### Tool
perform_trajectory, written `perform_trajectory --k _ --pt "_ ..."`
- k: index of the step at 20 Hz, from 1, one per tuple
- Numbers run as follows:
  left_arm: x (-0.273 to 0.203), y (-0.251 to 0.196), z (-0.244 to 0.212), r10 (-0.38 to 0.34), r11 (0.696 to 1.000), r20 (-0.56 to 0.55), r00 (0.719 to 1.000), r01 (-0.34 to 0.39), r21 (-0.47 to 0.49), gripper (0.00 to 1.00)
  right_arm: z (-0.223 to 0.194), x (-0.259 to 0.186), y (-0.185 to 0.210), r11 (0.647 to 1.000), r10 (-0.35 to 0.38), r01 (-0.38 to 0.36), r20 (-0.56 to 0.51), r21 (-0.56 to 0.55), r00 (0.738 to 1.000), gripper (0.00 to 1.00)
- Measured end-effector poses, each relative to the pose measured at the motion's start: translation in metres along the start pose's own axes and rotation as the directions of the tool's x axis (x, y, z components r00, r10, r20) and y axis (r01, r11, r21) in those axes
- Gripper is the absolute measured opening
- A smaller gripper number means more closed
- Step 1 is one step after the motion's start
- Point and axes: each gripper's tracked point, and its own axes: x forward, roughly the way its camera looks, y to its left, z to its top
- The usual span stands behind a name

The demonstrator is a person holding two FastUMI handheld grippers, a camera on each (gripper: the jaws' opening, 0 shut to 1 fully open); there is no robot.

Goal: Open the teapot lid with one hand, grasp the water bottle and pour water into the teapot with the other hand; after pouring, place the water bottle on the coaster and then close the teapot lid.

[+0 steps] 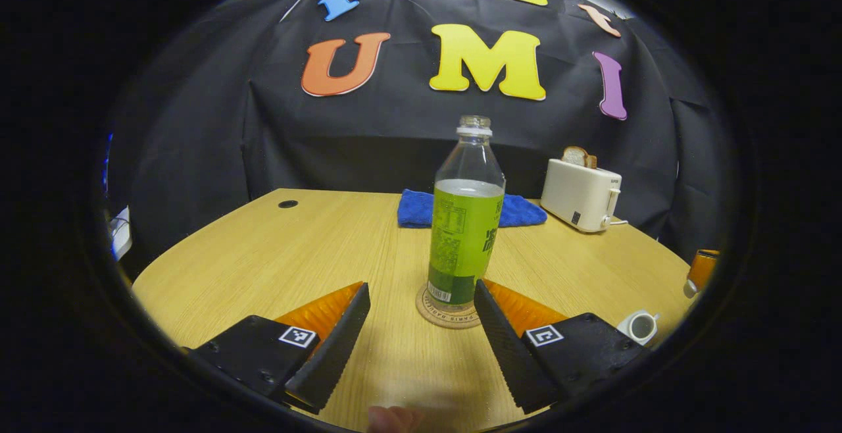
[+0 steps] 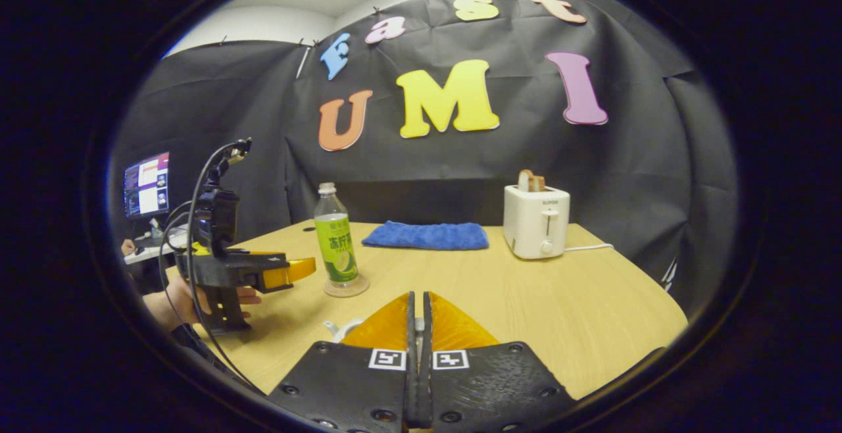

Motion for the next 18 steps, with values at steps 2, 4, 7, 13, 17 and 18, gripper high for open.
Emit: perform_trajectory --k 2,4,7,13,17,18 --pt "-0.024 0.016 0.008 0.038 0.999 0.031 0.999 -0.038 0.004 0.99 0.005 0.008 0.017 0.999 0.035 -0.035 0.018 -0.022 0.999 0.00" --pt "-0.045 0.030 0.015 0.070 0.998 0.061 0.996 -0.070 -0.001 0.99 0.003 0.016 0.033 0.997 0.062 -0.061 0.029 -0.044 0.998 0.00" --pt "-0.070 0.050 0.019 0.113 0.994 0.096 0.989 -0.113 -0.007 0.99 -0.007 0.027 0.047 0.994 0.086 -0.085 0.024 -0.063 0.996 0.00" --pt "-0.095 0.070 0.031 0.162 0.986 0.156 0.974 -0.167 0.015 0.99 -0.025 0.041 0.048 0.996 0.063 -0.063 -0.001 -0.057 0.998 0.00" --pt "-0.097 0.071 0.033 0.160 0.986 0.164 0.973 -0.166 0.021 0.99 -0.032 0.042 0.046 0.997 0.054 -0.054 -0.005 -0.053 0.999 0.00" --pt "-0.096 0.070 0.034 0.159 0.986 0.162 0.974 -0.164 0.023 0.99 -0.032 0.042 0.045 0.997 0.048 -0.048 0.002 -0.055 0.999 0.00"
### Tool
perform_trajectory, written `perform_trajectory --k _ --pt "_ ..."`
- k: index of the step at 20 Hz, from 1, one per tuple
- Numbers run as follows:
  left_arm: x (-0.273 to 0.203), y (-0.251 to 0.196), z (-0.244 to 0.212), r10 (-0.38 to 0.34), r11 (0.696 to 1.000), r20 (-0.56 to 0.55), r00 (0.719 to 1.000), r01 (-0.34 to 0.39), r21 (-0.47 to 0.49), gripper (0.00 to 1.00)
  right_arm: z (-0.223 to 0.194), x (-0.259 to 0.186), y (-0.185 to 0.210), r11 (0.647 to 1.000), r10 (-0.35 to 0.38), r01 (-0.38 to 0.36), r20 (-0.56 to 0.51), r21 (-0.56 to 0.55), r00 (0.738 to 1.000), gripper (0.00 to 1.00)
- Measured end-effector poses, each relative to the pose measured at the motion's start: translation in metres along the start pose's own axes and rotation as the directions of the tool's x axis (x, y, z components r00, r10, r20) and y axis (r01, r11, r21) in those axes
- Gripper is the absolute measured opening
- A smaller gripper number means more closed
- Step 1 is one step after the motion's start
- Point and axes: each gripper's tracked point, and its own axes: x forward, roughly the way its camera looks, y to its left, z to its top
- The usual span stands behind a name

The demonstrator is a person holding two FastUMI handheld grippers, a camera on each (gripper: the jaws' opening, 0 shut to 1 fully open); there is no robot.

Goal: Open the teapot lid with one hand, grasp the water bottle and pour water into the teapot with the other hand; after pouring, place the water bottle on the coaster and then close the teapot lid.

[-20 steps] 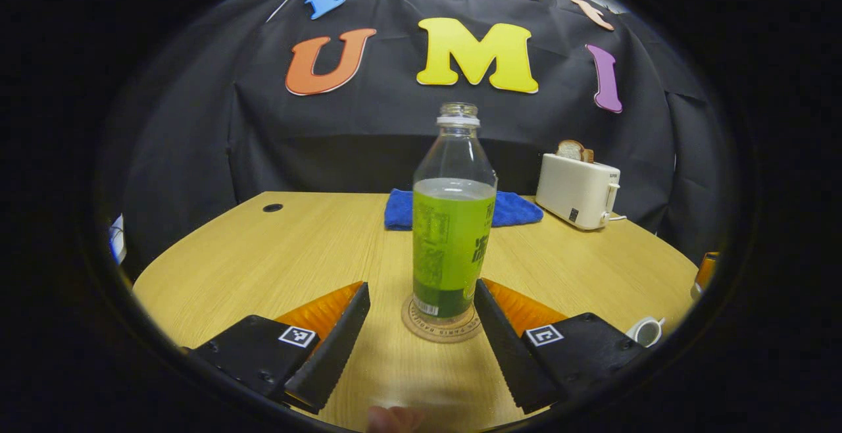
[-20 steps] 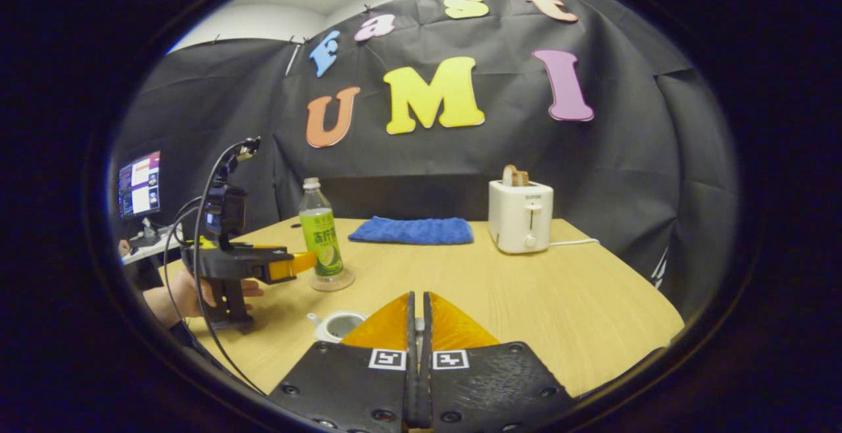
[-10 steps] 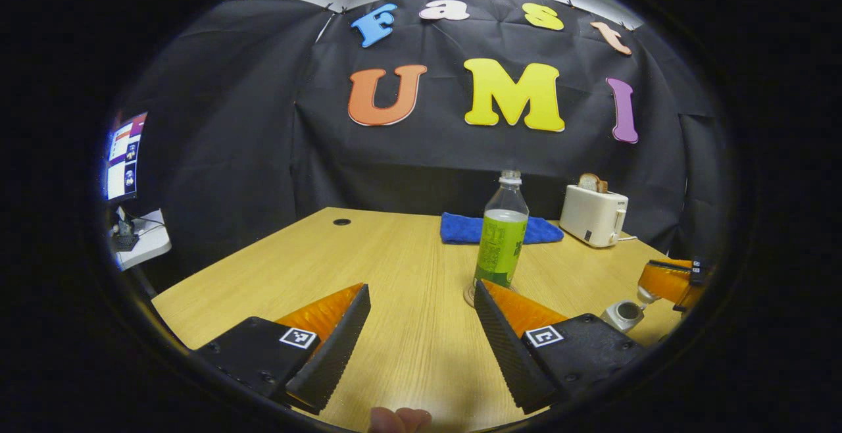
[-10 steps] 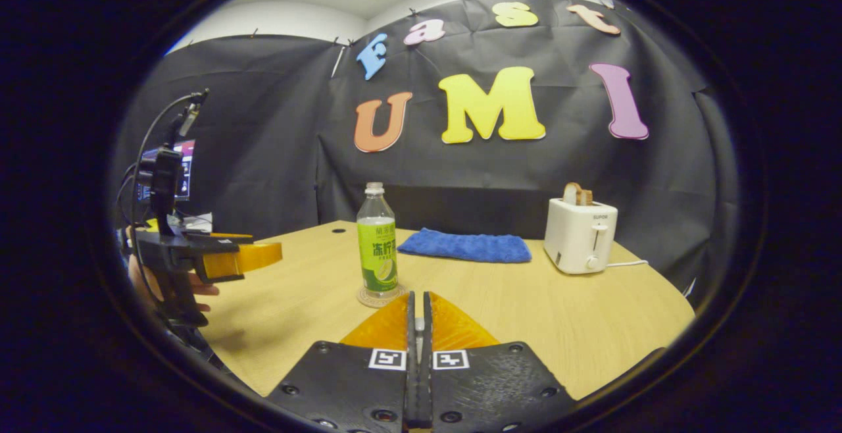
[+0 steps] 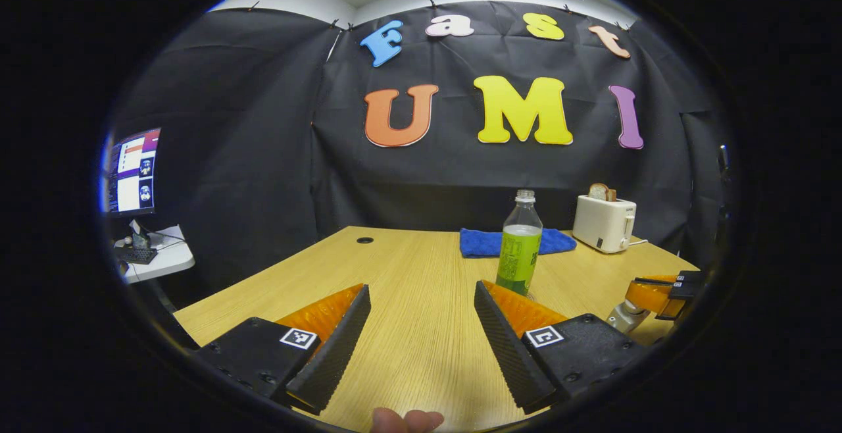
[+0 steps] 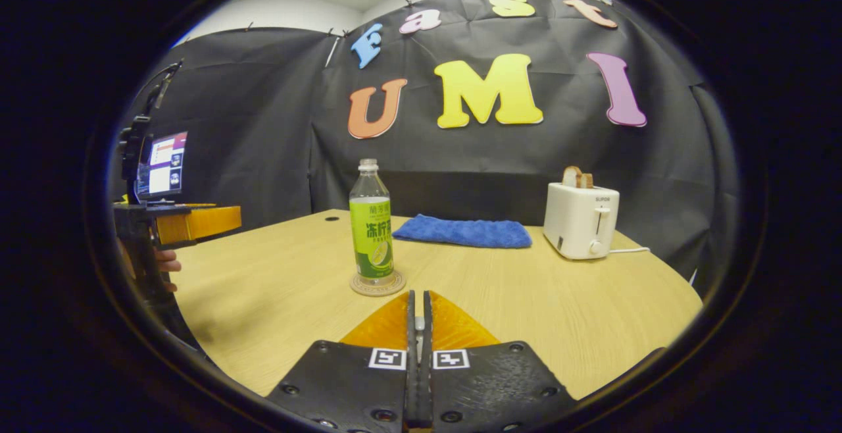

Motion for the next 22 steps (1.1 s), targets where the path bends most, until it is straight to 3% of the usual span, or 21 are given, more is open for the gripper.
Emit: perform_trajectory --k 9,12,13,14,16,17,20,22 --pt "-0.005 -0.010 0.006 -0.013 1.000 0.017 1.000 0.013 0.015 0.99 -0.010 0.001 -0.004 0.999 -0.031 0.031 -0.010 -0.012 0.999 0.00" --pt "-0.011 -0.016 0.012 -0.023 1.000 0.028 0.999 0.022 0.017 0.99 -0.001 -0.003 -0.004 0.999 -0.041 0.042 0.016 -0.019 0.999 0.07" --pt "-0.012 -0.019 0.014 -0.027 1.000 0.032 0.999 0.027 0.016 0.99 0.006 -0.004 -0.003 0.999 -0.043 0.043 0.035 -0.016 0.998 0.24" --pt "-0.015 -0.021 0.016 -0.033 0.999 0.035 0.999 0.033 0.017 0.99 0.014 -0.007 -0.002 0.999 -0.039 0.040 0.055 -0.010 0.998 0.27" --pt "-0.022 -0.028 0.023 -0.046 0.999 0.044 0.998 0.045 0.024 0.99 0.031 -0.016 -0.007 0.999 -0.054 0.054 0.092 -0.001 0.994 0.55" --pt "-0.026 -0.033 0.029 -0.050 0.998 0.052 0.997 0.049 0.026 0.99 0.040 -0.021 -0.010 0.998 -0.064 0.064 0.109 0.000 0.992 0.77" --pt "-0.038 -0.050 0.040 -0.069 0.997 0.076 0.995 0.067 0.036 0.99 0.063 -0.040 -0.027 0.991 -0.136 0.135 0.143 0.013 0.980 0.95" --pt "-0.047 -0.064 0.050 -0.085 0.996 0.096 0.992 0.081 0.046 0.99 0.074 -0.055 -0.037 0.983 -0.183 0.180 0.157 0.036 0.970 0.96"
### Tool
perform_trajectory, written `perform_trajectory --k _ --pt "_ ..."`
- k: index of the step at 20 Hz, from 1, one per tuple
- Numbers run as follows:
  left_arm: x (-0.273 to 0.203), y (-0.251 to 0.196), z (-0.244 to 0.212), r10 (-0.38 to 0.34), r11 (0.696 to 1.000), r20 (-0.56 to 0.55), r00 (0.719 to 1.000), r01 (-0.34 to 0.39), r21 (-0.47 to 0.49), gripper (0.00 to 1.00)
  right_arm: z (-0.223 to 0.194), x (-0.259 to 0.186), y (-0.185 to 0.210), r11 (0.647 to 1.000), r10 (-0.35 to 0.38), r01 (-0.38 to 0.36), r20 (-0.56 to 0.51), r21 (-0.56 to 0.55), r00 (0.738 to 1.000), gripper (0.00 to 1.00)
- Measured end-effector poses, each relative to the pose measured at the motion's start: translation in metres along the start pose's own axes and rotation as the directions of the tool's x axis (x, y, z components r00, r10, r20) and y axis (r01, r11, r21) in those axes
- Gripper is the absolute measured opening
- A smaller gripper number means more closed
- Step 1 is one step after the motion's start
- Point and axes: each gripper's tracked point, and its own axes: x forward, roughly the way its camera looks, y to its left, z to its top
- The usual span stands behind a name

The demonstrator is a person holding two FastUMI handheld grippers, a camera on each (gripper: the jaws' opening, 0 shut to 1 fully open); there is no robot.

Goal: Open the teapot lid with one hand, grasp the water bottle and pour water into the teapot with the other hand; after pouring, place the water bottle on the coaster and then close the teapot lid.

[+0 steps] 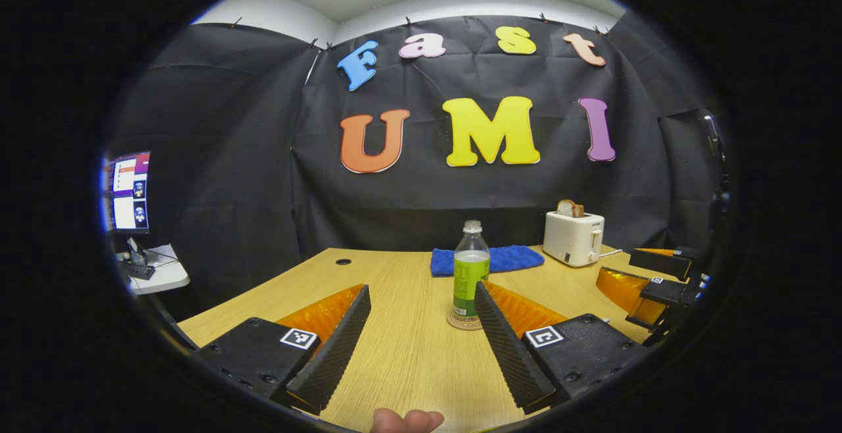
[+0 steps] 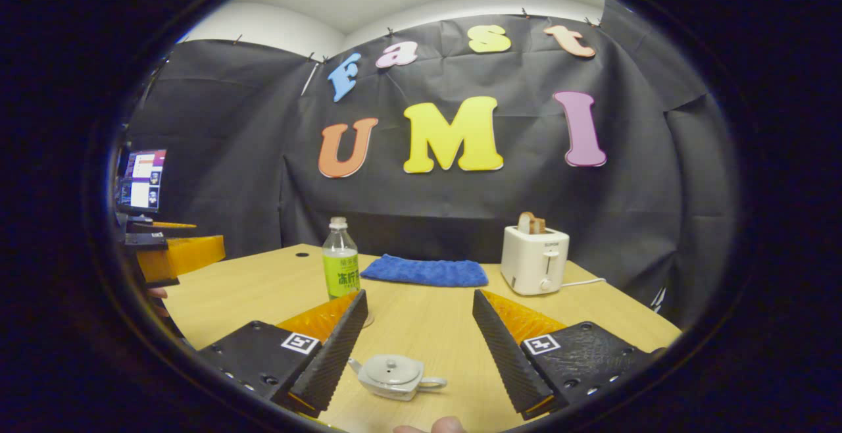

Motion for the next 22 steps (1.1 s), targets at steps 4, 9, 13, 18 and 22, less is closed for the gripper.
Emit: perform_trajectory --k 4,9,13,18,22 --pt "-0.016 -0.027 0.010 -0.026 0.999 0.012 1.000 0.026 -0.020 0.99 0.020 -0.028 -0.025 0.997 -0.081 0.080 0.028 0.020 0.996 0.96" --pt "-0.039 -0.046 0.014 -0.018 1.000 0.023 1.000 0.018 0.011 0.98 0.034 -0.069 -0.039 0.993 -0.116 0.115 0.060 0.020 0.991 0.96" --pt "-0.050 -0.061 0.019 -0.029 1.000 0.043 0.999 0.030 -0.005 0.99 0.040 -0.090 -0.040 0.990 -0.137 0.138 0.079 -0.005 0.987 0.96" --pt "-0.054 -0.054 0.021 -0.027 1.000 0.053 0.998 0.026 0.014 0.99 0.037 -0.098 -0.035 0.988 -0.151 0.151 0.077 0.004 0.986 0.96" --pt "-0.052 -0.050 0.017 -0.021 1.000 0.043 0.999 0.021 -0.003 0.99 0.039 -0.096 -0.028 0.989 -0.149 0.150 0.079 -0.010 0.986 0.96"
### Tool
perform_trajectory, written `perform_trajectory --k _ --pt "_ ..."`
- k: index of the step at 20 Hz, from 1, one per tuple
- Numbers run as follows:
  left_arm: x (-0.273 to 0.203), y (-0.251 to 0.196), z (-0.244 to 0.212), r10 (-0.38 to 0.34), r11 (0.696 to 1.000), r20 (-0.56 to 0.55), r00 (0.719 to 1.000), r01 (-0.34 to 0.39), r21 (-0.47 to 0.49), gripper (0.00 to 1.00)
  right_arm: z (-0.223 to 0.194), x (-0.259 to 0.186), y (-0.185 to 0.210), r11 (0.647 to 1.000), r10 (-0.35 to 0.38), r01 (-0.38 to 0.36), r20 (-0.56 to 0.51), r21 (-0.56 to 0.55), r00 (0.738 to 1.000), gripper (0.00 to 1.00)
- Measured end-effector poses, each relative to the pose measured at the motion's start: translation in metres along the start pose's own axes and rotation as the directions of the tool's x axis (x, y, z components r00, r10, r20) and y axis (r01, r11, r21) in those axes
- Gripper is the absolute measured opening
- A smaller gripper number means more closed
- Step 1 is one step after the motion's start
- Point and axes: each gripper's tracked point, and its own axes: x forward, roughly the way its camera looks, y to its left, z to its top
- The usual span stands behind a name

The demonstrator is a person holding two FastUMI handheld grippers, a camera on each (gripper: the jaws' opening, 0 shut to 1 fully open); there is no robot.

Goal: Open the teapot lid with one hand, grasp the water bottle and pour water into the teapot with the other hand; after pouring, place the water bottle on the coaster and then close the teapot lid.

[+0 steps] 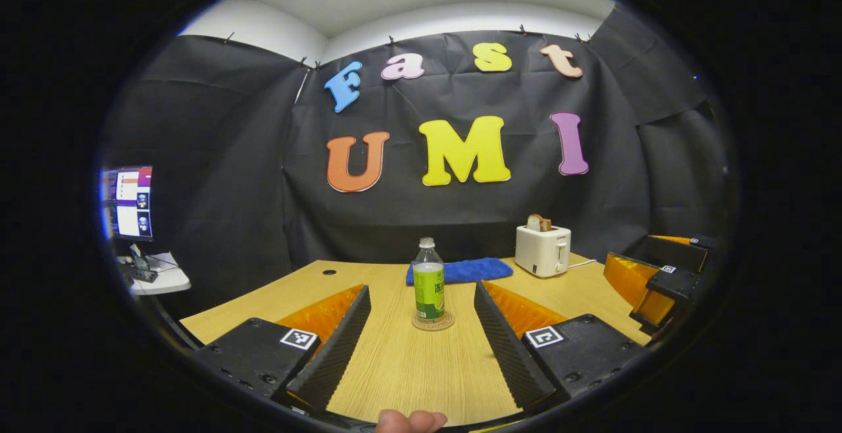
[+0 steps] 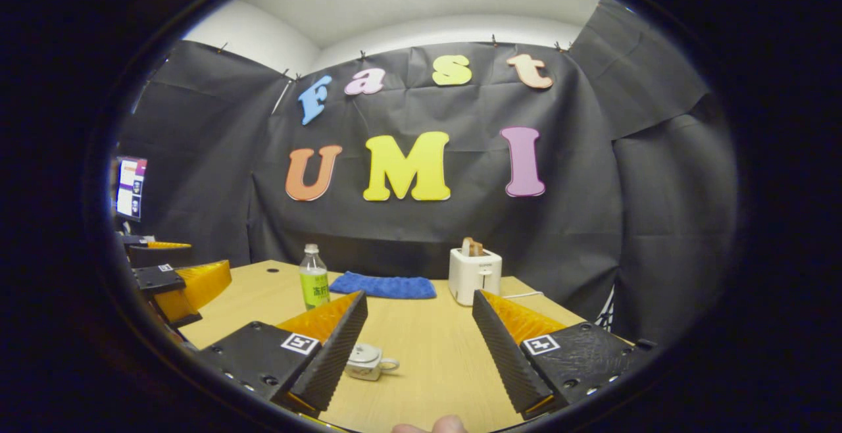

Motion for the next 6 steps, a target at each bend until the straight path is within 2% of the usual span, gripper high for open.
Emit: perform_trajectory --k 6 --pt "0.0009 0.0012 -0.0011 -0.013 1.000 -0.005 1.000 0.013 -0.002 0.99 -0.0015 0.0007 0.0106 1.000 0.013 -0.013 0.004 -0.011 1.000 0.97"
